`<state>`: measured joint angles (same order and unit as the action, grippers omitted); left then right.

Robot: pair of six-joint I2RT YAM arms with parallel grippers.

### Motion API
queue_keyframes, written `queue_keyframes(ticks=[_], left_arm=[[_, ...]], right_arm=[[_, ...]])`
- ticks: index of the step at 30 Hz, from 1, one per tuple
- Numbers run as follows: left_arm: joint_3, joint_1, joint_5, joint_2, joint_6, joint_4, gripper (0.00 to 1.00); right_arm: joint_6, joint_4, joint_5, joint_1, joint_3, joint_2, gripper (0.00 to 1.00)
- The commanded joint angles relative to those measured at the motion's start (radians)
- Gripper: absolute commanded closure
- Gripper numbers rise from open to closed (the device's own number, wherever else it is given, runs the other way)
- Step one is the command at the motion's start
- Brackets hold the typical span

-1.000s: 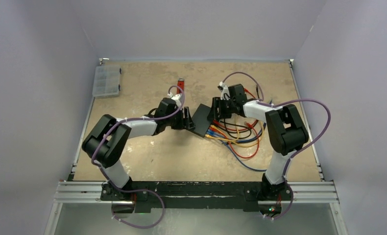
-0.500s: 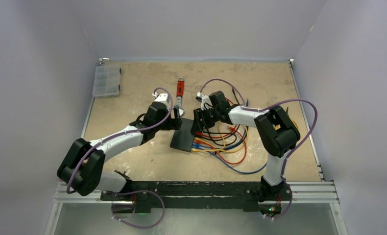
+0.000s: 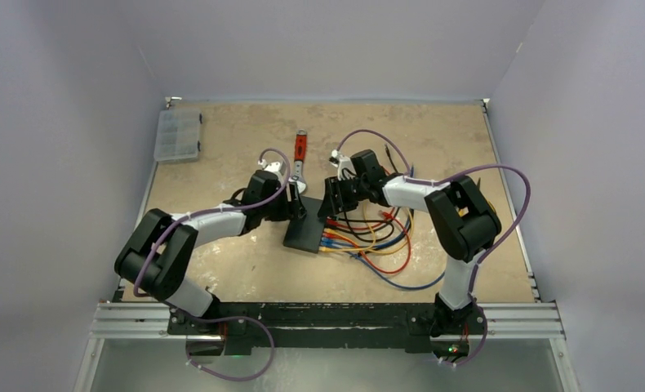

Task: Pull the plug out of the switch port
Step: Move the switch port to the center of the board.

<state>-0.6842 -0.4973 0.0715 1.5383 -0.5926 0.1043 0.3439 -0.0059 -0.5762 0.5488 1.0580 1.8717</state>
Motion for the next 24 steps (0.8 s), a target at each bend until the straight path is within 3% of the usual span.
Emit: queue_keyframes(ticks=[1,11,16,24], left_arm=[[0.025,0.005,0.062,-0.005,-0.040,0.042,0.36],[0.013,0.017,-0.113,-0.114,-0.014,-0.040,0.31],[0.009,0.017,-0.099,-0.109,-0.021,-0.038,0.30],[0.026,0.017,-0.037,-0.032,-0.080,0.023,0.33]], right_arm=[[0.013,0.064,-0.062,0.016,0.009,0.002,0.48],[-0.034,0.012,-0.094,0.076,0.079,0.013,0.42],[-0.023,-0.026,0.035,0.060,0.078,-0.006,0.31],[0.001,-0.021,0.079,-0.050,0.000,-0.027,0.21]])
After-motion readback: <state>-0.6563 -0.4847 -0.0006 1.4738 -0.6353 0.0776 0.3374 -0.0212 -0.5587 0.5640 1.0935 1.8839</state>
